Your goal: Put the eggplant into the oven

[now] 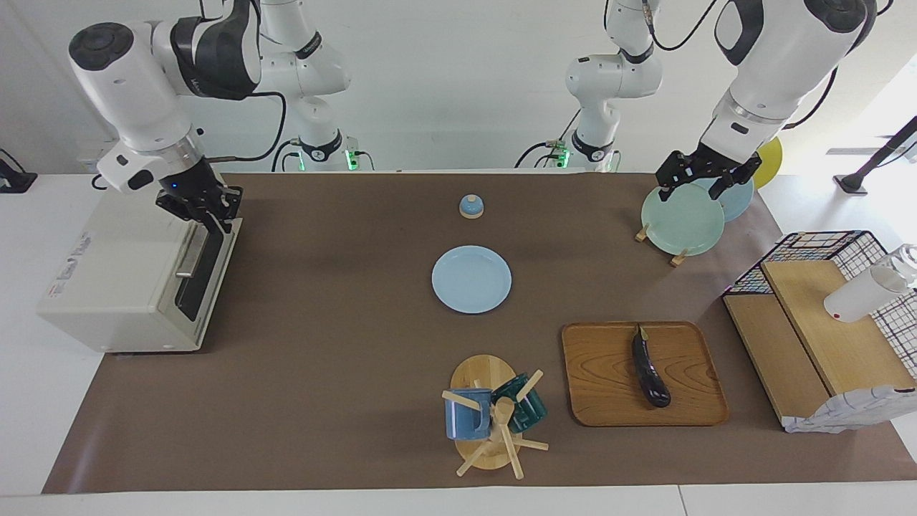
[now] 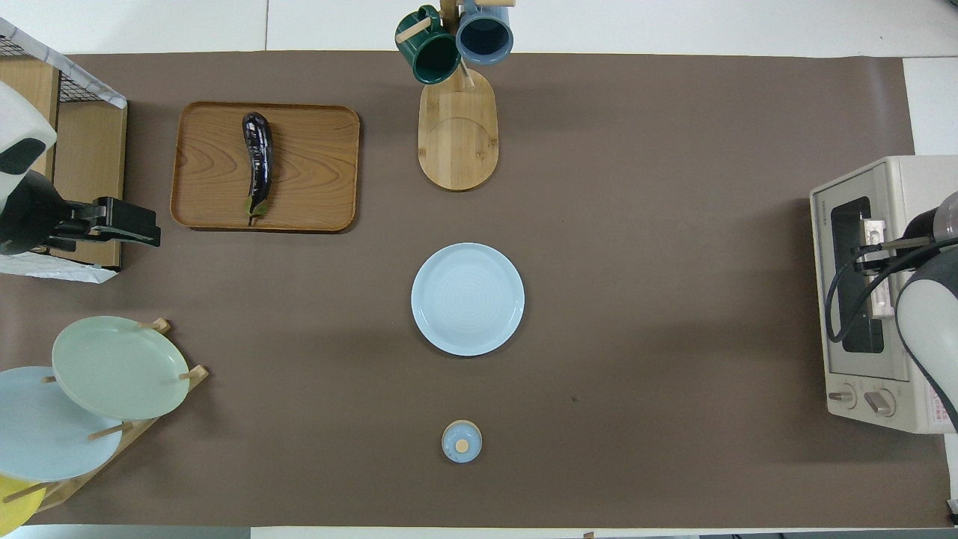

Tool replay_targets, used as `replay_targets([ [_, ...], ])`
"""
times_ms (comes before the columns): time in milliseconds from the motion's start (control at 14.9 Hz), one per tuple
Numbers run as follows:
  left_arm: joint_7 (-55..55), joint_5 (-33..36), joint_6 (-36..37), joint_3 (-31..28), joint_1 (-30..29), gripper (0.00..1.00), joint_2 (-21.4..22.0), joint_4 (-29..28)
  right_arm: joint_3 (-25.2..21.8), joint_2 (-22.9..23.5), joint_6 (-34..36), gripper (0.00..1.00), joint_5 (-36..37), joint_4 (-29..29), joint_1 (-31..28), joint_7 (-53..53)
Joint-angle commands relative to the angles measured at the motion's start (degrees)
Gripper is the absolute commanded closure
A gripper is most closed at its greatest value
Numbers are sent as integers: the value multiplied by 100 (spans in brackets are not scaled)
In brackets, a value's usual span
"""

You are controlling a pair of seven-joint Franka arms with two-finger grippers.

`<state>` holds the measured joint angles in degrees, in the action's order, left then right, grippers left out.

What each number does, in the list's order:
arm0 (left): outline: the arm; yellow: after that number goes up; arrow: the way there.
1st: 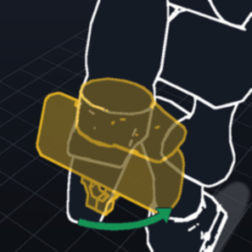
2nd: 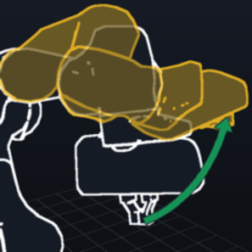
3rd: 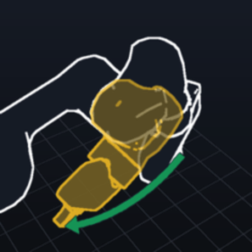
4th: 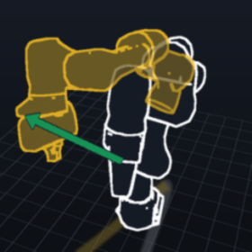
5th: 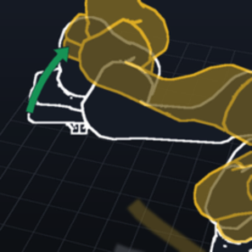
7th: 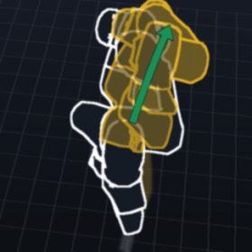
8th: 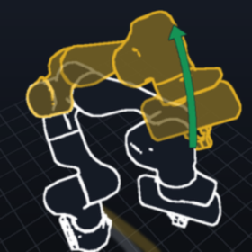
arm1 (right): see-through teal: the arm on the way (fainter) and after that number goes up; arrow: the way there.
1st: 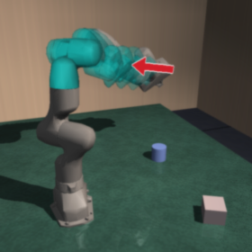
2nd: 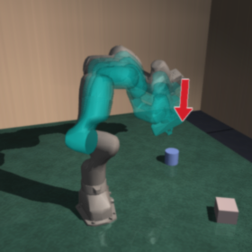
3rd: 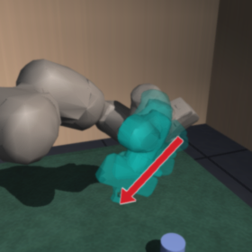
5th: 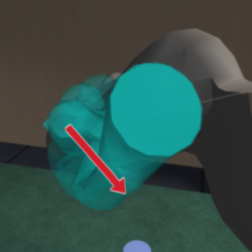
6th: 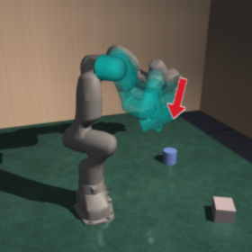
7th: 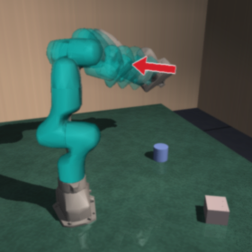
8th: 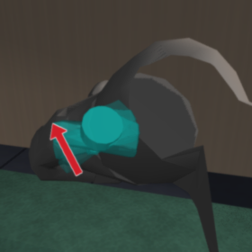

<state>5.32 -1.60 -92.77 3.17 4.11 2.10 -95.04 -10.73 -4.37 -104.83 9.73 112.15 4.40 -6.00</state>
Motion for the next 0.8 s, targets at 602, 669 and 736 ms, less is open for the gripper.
replay_targets([
  [602, -276, -236, -1673, -27, 29, 0, -1632, 64, 28, -73, -811, 100, 293, 720, -405, 72],
  [669, -355, -244, -1875, -27, 20, 0, -1782, 64, 36, -38, -828, 100, 258, 720, -396, 73],
  [736, -400, -227, -2059, -27, 11, 0, -1923, 64, 36, -29, -889, 100, 214, 738, -361, 125],
])
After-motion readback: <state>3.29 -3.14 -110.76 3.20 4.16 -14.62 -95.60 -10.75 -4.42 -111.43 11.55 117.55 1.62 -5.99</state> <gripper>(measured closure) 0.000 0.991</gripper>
